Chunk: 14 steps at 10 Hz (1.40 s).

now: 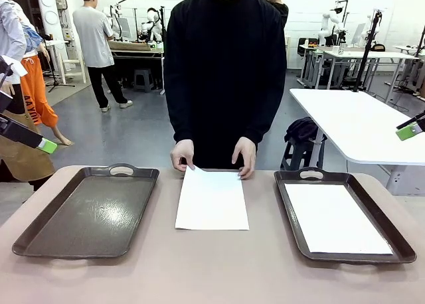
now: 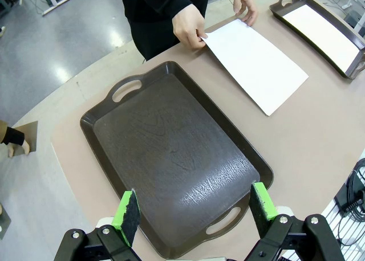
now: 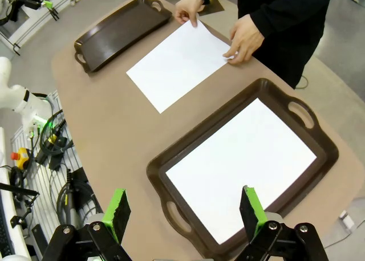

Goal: Sort the A4 documents.
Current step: Receive the A4 Paper.

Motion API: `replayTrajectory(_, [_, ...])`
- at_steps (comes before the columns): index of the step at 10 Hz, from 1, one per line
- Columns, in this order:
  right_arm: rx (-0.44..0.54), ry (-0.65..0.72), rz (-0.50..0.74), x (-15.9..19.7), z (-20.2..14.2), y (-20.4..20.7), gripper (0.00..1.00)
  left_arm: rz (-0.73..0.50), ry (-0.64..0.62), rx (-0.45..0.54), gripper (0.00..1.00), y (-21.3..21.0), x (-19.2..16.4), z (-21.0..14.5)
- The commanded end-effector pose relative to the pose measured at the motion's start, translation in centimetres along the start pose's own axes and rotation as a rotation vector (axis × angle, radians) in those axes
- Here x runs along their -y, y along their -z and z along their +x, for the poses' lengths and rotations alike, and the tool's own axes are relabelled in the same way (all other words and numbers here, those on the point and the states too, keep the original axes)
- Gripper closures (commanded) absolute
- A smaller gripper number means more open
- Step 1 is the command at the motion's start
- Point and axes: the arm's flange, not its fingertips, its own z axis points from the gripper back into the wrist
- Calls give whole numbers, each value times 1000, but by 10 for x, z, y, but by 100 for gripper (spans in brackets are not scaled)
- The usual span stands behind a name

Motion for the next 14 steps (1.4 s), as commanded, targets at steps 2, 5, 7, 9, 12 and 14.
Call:
replayTrajectory(2, [0,-2,-3,0,1,0,0,-1,2,3,0,0,-2,-1])
replayTrajectory(5, [0,-2,-3,0,1,0,0,-1,2,3,0,0,-2,-1])
replayTrajectory(7, [0,-2,-3,0,1,0,0,-1,2,3,0,0,-2,-1])
replayTrajectory(9, [0,-2,-3,0,1,0,0,-1,2,3,0,0,-2,-1])
replayTrajectory(12, [0,-2,-3,0,1,0,0,-1,2,3,0,0,-2,-1])
replayTrajectory(14, [0,-2,-3,0,1,0,0,-1,2,3,0,0,-2,-1])
